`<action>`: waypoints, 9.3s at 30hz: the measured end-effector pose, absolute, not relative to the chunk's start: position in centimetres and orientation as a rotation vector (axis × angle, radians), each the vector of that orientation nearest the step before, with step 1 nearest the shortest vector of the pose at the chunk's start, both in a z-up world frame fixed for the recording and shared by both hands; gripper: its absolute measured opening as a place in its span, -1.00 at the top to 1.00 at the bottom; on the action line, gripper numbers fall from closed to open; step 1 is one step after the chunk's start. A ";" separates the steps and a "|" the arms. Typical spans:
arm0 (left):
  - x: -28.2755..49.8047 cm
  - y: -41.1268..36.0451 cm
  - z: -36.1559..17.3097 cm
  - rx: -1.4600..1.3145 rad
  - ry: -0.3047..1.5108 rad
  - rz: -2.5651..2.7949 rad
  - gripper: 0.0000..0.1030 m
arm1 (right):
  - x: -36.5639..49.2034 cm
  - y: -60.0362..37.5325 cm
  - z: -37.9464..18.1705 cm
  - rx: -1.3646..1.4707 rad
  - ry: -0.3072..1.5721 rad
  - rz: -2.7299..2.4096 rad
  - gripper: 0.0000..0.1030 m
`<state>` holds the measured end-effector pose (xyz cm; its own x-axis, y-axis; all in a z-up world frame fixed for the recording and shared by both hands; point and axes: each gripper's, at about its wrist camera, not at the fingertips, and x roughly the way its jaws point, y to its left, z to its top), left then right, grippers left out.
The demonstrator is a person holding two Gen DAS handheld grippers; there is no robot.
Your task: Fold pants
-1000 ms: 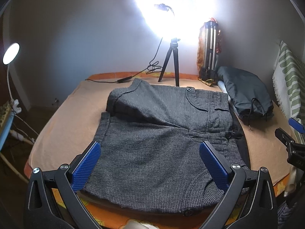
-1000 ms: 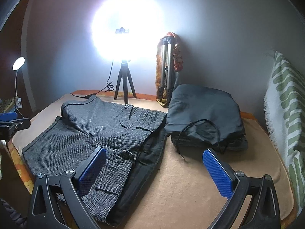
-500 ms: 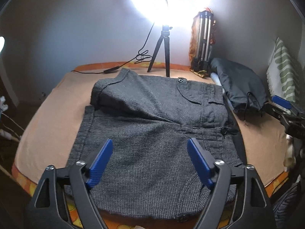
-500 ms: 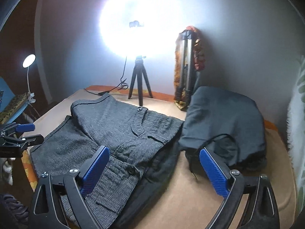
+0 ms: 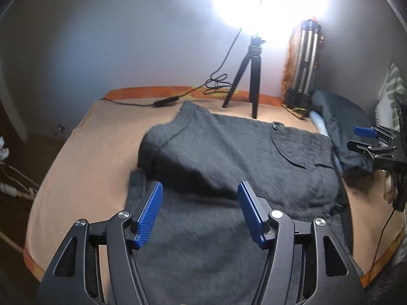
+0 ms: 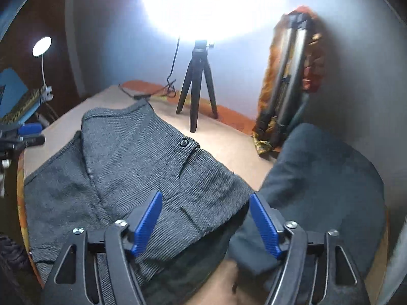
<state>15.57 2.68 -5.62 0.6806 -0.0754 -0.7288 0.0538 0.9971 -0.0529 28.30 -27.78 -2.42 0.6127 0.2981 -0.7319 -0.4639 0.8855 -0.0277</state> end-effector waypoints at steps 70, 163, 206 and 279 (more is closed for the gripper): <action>36.2 -4.4 -13.0 -0.189 1.174 -0.117 0.19 | 20.5 -18.4 -4.9 -0.319 0.768 0.755 0.78; 1.7 1.2 -9.1 -0.140 0.876 -0.188 0.42 | 7.3 -27.4 -6.4 0.033 0.884 0.556 -0.30; 14.2 -4.3 -13.9 -0.004 0.951 -0.215 0.42 | 15.0 -27.1 -10.6 0.176 0.921 0.432 0.80; 7.2 0.8 -10.6 -0.006 0.843 -0.172 0.42 | 7.7 -27.2 -13.6 0.589 0.937 0.528 0.80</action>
